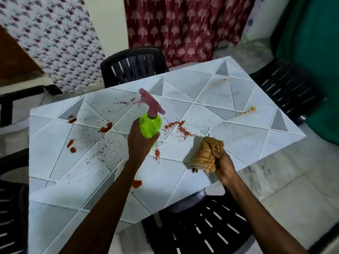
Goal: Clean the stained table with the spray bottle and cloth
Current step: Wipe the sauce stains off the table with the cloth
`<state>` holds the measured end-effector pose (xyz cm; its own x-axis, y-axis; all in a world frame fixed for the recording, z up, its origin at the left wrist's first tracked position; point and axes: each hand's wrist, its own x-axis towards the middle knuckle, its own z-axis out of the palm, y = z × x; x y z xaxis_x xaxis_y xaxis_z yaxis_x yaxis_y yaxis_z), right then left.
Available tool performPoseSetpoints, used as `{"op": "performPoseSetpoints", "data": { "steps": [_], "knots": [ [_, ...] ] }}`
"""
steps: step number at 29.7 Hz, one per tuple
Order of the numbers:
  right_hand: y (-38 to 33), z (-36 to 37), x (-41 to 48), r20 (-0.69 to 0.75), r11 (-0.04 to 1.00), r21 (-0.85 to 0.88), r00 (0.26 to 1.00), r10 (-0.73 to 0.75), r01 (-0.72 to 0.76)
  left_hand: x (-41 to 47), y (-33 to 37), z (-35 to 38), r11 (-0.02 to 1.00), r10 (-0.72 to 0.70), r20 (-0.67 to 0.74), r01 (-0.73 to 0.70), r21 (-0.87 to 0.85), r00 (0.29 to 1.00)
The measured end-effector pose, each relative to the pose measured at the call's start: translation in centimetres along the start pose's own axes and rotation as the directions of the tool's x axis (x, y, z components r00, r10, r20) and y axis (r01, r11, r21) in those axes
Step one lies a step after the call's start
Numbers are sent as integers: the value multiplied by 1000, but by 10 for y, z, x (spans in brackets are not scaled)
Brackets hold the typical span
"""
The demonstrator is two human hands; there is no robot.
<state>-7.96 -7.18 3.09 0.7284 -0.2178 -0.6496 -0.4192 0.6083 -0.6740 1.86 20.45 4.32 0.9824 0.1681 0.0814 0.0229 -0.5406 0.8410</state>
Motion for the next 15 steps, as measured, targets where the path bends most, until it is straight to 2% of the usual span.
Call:
{"op": "performPoseSetpoints", "data": {
  "steps": [6,12,15],
  "knots": [
    [-32,-62,13,-154,987,160,988,-7,32,3,76,84,987,83,163,-58,-151,983],
    [-59,-118,13,-230,939,341,972,47,36,-4,137,197,984,124,358,-69,-163,925],
    [-71,-150,15,-289,916,392,957,37,83,-10,159,255,984,142,452,-74,-164,881]
  ]
}}
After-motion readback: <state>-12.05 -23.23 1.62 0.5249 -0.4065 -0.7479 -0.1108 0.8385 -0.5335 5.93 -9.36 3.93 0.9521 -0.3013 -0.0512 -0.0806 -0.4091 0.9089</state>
